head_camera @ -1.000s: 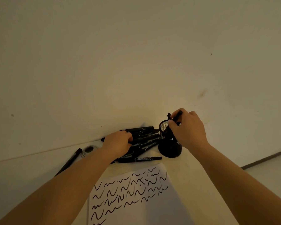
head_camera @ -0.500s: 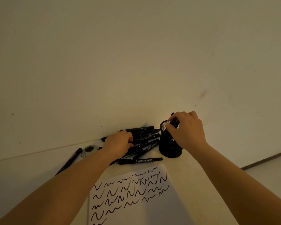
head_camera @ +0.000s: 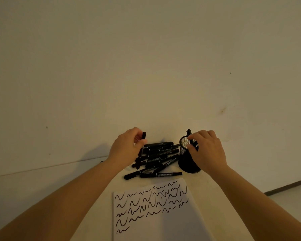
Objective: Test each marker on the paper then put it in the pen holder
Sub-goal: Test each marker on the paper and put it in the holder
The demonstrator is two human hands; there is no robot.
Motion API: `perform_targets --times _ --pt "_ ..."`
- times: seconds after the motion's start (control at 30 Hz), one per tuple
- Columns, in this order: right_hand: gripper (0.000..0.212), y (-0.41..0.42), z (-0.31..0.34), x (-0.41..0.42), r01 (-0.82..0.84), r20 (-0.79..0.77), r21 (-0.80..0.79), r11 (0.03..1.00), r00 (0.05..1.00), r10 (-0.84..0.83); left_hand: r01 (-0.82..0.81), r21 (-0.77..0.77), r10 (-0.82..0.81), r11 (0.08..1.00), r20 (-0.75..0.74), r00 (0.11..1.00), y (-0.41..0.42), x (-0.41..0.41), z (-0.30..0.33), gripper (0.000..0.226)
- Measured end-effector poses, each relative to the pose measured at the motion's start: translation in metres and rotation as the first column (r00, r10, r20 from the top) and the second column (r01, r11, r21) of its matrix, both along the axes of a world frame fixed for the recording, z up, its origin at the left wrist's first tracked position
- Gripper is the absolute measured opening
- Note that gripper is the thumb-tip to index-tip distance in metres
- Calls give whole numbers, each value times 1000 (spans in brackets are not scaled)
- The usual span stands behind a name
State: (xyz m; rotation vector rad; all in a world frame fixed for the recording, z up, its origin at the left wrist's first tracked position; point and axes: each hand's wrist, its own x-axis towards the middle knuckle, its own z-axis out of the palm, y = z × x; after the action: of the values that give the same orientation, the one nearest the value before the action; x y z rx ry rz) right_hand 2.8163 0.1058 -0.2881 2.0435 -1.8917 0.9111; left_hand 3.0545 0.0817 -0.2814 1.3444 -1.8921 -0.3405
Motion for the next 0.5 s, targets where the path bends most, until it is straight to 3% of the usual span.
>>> perform_targets --times 0.13,0.3,0.4,0.5 --pt "17 23 13 25 -109 80 -68 992 990 114 20 -24 -23 1000 -154 988 25 6 20 11" --pt "19 61 23 69 -422 407 169 891 853 327 144 25 -130 989 -295 947 65 7 35 15" --pt "17 82 19 86 -529 489 259 808 793 363 179 33 -159 983 -324 932 87 8 37 13" --pt "18 101 13 98 -558 519 247 792 767 378 197 27 -175 980 -349 921 108 10 37 14"
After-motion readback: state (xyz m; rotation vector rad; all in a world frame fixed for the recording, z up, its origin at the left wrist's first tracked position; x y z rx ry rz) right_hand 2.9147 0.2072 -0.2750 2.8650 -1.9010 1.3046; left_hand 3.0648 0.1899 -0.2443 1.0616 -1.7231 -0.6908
